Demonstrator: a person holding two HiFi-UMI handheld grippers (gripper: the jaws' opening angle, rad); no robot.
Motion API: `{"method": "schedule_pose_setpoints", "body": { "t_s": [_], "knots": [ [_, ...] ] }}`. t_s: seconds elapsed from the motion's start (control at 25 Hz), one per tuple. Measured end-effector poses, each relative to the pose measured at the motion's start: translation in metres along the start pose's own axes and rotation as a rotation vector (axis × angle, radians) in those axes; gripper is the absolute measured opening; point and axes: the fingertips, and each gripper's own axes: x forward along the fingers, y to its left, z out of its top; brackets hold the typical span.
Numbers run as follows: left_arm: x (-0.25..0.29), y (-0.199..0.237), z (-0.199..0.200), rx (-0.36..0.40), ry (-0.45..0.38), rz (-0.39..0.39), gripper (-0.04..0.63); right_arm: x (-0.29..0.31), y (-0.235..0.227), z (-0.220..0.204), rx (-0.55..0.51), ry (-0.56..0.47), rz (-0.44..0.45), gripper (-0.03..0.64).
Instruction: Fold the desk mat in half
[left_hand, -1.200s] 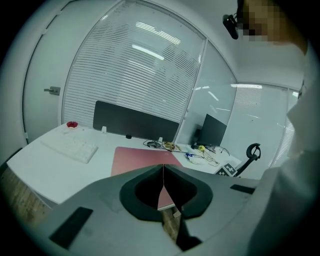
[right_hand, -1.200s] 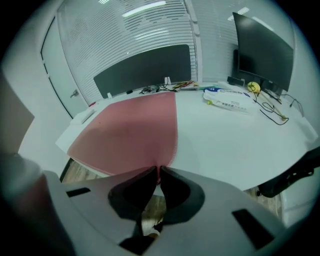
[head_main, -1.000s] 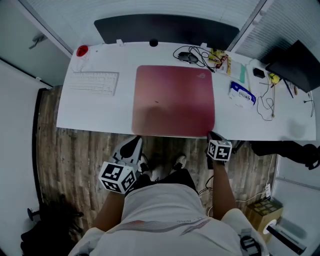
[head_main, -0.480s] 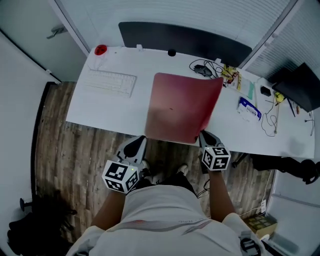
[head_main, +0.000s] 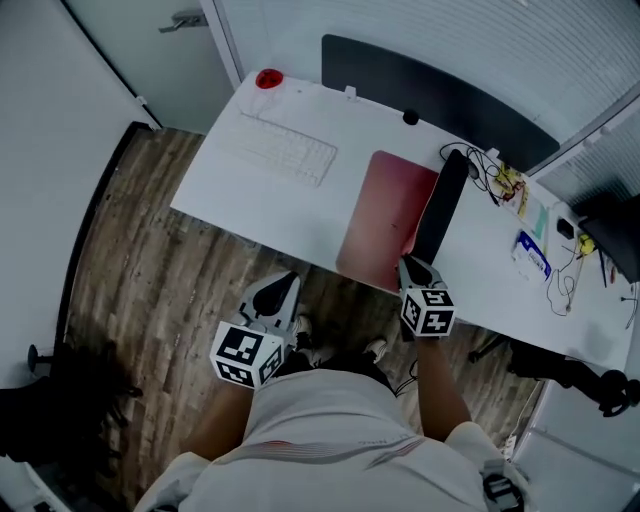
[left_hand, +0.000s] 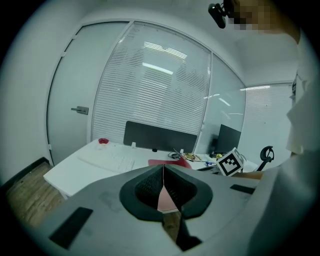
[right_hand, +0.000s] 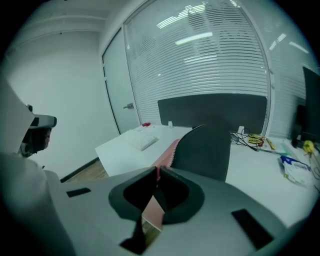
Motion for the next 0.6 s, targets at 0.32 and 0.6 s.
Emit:
{"method": "schedule_pose_setpoints", "body": {
  "t_s": [0.32,0.6],
  "knots": [
    [-0.033,0.042,-0.009,-0.048,-0.011,0.060,0.015,0.064,0.072,-0.035,-0.131,0.194,0.088,0.078],
    [-0.053,0.057,-0.022,-0.081,-0.015,0.056,0.015,0.093,0.100,-0.058,-0.137,0.246,0.078,0.088]
  ]
}}
